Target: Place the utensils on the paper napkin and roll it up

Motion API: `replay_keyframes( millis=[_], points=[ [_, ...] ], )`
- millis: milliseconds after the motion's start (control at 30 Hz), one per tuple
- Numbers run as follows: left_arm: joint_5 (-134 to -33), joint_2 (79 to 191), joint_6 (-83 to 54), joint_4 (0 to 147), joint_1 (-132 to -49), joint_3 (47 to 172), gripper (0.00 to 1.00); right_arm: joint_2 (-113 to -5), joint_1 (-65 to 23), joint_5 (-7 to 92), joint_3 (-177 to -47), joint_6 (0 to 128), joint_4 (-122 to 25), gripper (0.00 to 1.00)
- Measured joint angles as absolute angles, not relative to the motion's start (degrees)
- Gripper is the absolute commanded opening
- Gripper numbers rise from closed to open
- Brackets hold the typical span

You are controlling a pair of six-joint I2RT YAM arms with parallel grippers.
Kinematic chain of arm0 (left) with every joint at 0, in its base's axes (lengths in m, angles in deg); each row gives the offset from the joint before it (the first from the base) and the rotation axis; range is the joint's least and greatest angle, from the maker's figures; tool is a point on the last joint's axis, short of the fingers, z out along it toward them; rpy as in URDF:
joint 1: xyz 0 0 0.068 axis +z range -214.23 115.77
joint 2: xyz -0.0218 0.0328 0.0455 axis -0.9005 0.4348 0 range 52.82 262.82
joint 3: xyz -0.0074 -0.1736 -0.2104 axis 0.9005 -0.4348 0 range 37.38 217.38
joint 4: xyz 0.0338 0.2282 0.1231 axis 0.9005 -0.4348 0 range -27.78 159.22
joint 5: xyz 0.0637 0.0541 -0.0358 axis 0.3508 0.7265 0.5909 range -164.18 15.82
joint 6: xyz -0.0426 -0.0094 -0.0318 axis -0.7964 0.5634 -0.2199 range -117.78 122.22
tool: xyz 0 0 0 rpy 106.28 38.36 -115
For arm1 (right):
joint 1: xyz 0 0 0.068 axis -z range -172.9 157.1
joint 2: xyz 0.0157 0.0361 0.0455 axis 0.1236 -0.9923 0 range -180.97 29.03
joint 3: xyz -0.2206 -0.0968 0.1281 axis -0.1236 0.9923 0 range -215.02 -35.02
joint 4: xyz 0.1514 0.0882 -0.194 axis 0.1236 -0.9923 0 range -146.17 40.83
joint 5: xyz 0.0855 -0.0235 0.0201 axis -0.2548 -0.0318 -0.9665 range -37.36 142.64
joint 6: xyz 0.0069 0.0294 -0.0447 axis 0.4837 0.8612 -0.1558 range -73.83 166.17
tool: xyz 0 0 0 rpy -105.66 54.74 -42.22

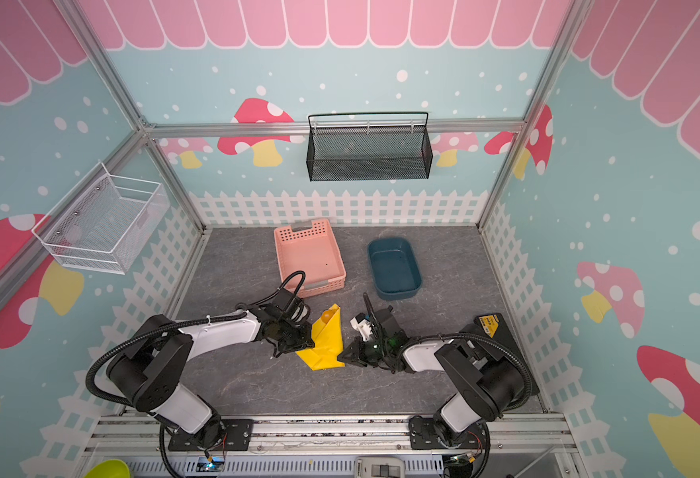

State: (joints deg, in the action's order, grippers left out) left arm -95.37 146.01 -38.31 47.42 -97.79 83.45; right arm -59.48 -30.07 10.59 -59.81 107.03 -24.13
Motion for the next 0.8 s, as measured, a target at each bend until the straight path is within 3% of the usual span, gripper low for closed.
replay_keyframes(
  millis=[167,800],
  points=[
    [-95.4,146.1,-38.0,46.8,-97.8,83.8,0.02,-59.5,-30.1,11.4,-59.9,107.1,-24.1,0.06],
    [-95.5,146.8,-37.8,45.6,-98.9,85.2,0.03,-63.1,-30.1,7.8,-63.0,105.9,-22.6,0.06]
  ],
)
